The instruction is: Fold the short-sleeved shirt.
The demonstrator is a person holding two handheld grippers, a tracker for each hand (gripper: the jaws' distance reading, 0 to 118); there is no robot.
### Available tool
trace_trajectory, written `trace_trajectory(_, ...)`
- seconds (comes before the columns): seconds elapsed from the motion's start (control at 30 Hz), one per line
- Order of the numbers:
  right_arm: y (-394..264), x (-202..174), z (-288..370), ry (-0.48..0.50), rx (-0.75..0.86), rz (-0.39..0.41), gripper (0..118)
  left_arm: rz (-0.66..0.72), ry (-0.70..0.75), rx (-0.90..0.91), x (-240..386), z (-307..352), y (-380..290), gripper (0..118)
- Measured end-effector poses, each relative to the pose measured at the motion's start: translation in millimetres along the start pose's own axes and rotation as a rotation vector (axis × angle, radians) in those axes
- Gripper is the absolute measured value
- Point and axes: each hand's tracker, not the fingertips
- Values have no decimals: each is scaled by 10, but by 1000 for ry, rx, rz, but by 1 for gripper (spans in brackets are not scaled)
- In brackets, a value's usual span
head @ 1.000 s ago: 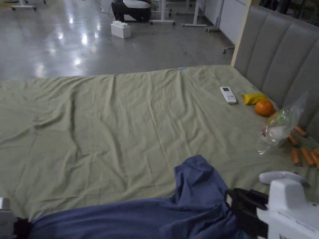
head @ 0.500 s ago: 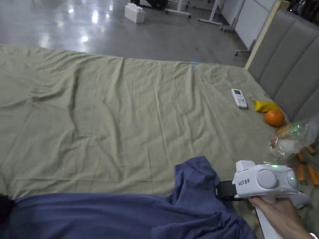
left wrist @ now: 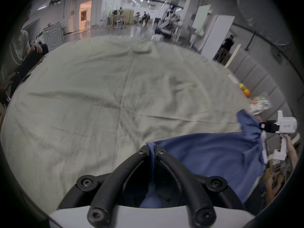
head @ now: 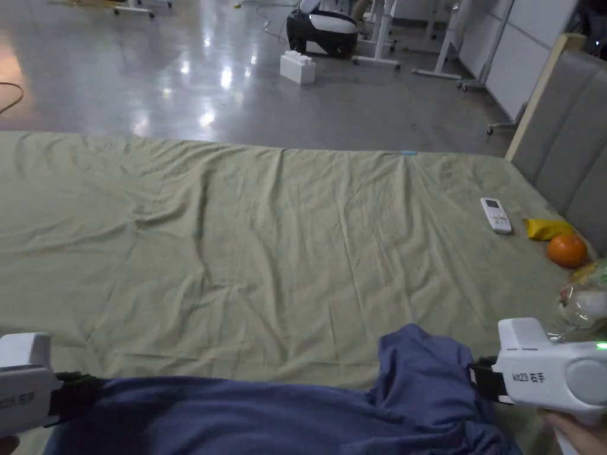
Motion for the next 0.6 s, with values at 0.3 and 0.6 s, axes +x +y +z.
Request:
trace_trajectory(0.3,-1218,93,1131,8,113,-118,0,9,-31,67,-324,1304,-1095,6)
trace_trajectory(0.6,-2009,92,1030,9,50,-214,0,81,-27,2,-378,1241,-1678,6)
